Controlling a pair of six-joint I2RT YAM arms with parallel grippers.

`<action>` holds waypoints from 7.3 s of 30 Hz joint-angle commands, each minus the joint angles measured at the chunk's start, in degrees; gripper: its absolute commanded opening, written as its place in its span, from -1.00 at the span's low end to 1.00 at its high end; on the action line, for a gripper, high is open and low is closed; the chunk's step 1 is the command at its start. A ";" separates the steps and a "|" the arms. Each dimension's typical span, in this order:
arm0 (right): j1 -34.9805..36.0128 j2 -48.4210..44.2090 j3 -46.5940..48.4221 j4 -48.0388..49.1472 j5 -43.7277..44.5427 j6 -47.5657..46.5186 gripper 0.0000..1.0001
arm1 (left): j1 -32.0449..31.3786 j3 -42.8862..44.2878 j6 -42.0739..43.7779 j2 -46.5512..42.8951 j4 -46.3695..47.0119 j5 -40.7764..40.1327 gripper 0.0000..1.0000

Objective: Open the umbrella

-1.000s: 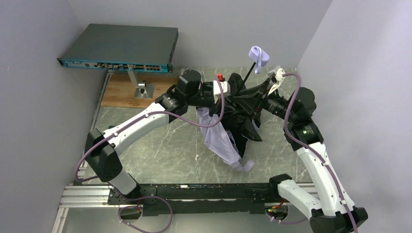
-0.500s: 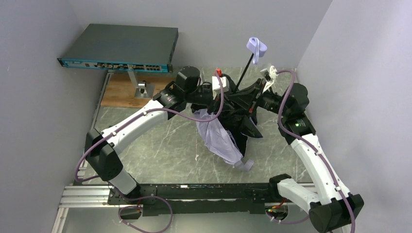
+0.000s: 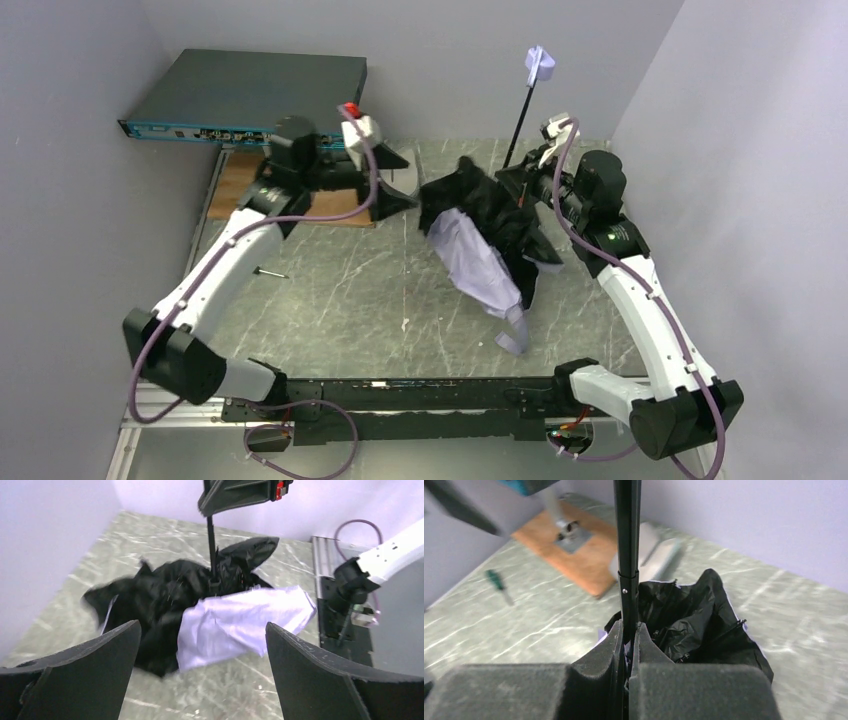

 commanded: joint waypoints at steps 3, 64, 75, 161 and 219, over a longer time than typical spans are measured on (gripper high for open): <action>1.19 1.91 6.25 3.24 2.06 -3.07 -1.00 | 3.34 -4.53 12.27 -11.63 -2.80 -0.82 0.99; 10.93 -7.87 -16.99 16.07 -3.61 -7.20 -1.00 | -9.87 -18.90 19.60 -10.67 5.18 -19.09 0.47; 10.36 -9.93 -17.12 -1.85 -1.28 -14.02 0.26 | -14.03 -15.87 13.80 1.76 9.40 -24.11 0.51; 1.27 16.93 -14.14 -3.72 -15.01 -9.47 -0.20 | -5.31 -19.52 -4.85 10.75 16.34 -21.84 -0.49; -5.76 -0.36 -25.05 -37.01 0.88 -50.12 0.16 | -12.55 -34.82 34.02 -4.96 -7.66 -29.22 0.02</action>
